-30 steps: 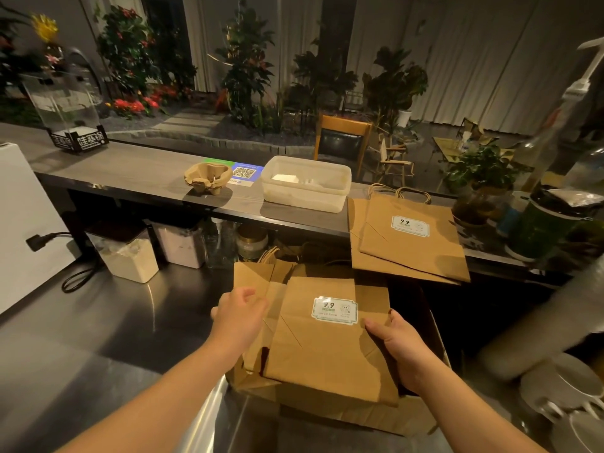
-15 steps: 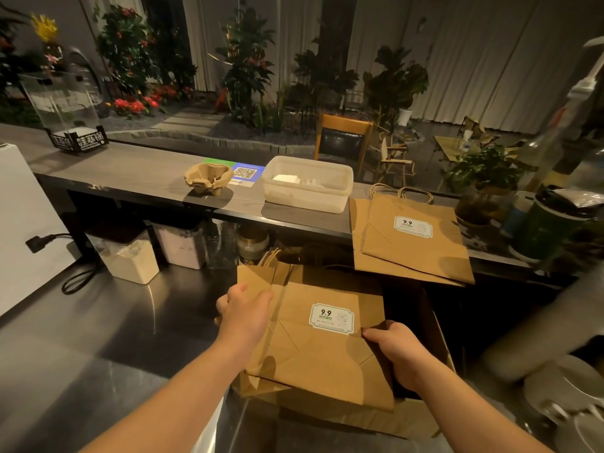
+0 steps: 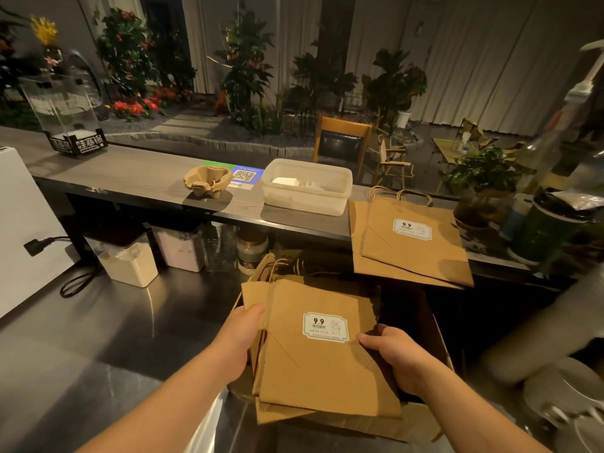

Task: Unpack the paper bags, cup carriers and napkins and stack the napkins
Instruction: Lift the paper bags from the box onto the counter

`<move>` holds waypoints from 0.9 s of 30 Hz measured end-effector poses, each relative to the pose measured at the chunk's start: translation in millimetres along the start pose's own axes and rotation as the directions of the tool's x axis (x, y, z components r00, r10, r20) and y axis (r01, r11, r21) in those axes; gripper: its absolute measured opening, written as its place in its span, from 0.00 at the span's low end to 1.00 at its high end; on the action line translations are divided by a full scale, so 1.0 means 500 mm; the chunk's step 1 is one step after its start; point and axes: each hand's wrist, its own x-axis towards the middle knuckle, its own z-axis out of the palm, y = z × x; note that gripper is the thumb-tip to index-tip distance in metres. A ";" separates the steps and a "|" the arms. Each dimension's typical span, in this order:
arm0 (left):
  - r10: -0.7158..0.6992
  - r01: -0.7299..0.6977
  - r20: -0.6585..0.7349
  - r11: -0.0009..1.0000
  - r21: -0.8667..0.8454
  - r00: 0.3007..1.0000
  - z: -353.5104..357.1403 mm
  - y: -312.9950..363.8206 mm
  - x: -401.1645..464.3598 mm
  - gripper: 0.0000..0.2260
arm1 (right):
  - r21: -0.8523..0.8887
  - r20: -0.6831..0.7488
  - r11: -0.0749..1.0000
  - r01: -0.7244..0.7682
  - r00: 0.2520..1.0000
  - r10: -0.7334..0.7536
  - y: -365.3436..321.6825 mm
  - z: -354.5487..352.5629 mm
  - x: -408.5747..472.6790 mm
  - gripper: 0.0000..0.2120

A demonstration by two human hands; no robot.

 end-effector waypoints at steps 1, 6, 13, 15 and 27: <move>0.000 0.000 0.011 1.000 0.009 1.000 0.002 -0.002 -0.002 0.10 | -0.001 0.001 1.000 -0.001 1.000 0.001 0.001 -0.002 -0.002 0.17; 0.004 -0.004 -0.001 1.000 -0.003 1.000 0.002 -0.007 -0.002 0.13 | 0.018 0.080 1.000 -0.003 0.997 0.001 0.003 -0.007 -0.007 0.11; 0.003 -0.003 -0.014 0.999 -0.036 1.000 0.009 -0.007 0.001 0.12 | -0.075 0.103 0.997 0.026 0.994 -0.018 0.011 0.003 -0.007 0.37; 0.014 -0.015 -0.025 0.999 -0.037 1.000 0.010 -0.007 -0.002 0.11 | -0.088 0.102 0.995 0.051 0.994 -0.041 0.009 0.007 -0.012 0.33; 0.037 -0.039 -0.026 0.996 -0.077 0.999 -0.002 -0.015 0.000 0.17 | -0.115 0.080 0.985 0.128 0.990 -0.119 -0.001 0.057 -0.046 0.14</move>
